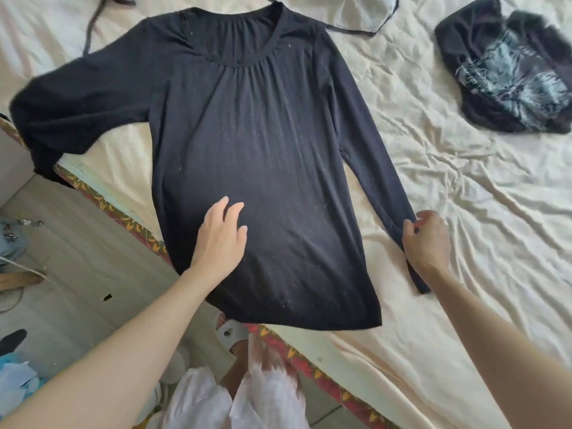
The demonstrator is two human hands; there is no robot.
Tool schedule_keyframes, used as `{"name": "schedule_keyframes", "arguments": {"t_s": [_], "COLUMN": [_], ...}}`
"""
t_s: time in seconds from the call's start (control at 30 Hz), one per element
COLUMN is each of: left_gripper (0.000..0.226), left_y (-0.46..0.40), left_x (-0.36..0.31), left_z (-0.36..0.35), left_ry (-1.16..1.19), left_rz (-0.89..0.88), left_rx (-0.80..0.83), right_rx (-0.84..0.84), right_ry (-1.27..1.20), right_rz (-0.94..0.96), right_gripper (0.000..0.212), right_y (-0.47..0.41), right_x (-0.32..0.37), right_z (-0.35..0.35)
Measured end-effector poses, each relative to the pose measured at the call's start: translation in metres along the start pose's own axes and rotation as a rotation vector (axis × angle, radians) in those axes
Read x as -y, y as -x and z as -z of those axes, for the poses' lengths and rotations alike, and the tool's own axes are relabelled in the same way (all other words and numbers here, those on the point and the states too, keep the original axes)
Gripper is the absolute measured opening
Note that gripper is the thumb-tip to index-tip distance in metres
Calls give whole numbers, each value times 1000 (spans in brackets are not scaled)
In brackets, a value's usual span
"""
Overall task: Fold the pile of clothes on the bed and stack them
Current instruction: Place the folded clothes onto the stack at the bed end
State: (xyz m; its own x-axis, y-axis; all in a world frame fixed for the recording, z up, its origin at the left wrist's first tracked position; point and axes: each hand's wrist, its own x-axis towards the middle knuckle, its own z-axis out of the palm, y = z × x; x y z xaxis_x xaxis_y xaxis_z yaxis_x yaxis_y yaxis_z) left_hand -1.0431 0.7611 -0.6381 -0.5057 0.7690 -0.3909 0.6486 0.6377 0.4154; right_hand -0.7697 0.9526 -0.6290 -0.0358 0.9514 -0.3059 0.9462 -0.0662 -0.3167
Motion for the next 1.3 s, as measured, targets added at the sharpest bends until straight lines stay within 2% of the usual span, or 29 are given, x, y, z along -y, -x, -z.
{"name": "schedule_keyframes", "arguments": {"t_s": [0.13, 0.2, 0.27, 0.37, 0.43, 0.5, 0.57, 0.63, 0.73, 0.8, 0.87, 0.97, 1.1, 1.2, 1.3], "left_gripper": [67, 79, 86, 88, 88, 89, 89, 89, 90, 90, 91, 92, 82, 66, 48], "left_y": [-42, -57, -61, -70, -75, -79, -81, -84, -87, -90, -92, -96, -101, -108, -115], "left_x": [-17, -18, -15, -15, -16, -18, -21, -24, -25, -25, -23, -21, -21, -15, -2], "left_z": [-11, -18, -23, -31, -30, -28, -25, -22, -18, -16, -13, -8, 4, 20, 41], "left_ry": [-263, -309, -303, -353, -367, -365, -357, -355, -334, -319, -318, -290, -193, -12, 295], "left_rz": [-83, -12, 88, 135, 153, 170, 185, 199, 208, 205, 199, 193, 174, 162, 219], "left_rx": [111, 196, 266, 316, 349, 388, 422, 454, 497, 518, 541, 580, 643, 710, 728], "right_rx": [46, 77, 185, 368, 422, 460, 489, 438, 231, 75, -77, -198, -154, 29, 393], "right_ry": [-65, -126, -166, -221, -331, -461, -478, -423, -298, -367, -491, -570, -572, -566, -382], "right_rz": [82, 33, -54, -156, -221, -266, -268, -267, -238, -258, -270, -124, 194, 395, 560], "right_gripper": [39, 37, 27, 39, 48, 44, 35, 31, 39, 39, 29, 16, 14, 10, 30], "right_y": [-55, -79, -94, -111, -118, -125, -133, -141, -158, -169, -174, -162, -109, -58, -15], "right_x": [18, 26, 32, 39, 43, 45, 47, 47, 47, 49, 56, 82, 136, 172, 193], "right_z": [2, 0, -6, -13, -12, -5, 4, 11, 26, 38, 48, 59, 63, 44, 7]}}
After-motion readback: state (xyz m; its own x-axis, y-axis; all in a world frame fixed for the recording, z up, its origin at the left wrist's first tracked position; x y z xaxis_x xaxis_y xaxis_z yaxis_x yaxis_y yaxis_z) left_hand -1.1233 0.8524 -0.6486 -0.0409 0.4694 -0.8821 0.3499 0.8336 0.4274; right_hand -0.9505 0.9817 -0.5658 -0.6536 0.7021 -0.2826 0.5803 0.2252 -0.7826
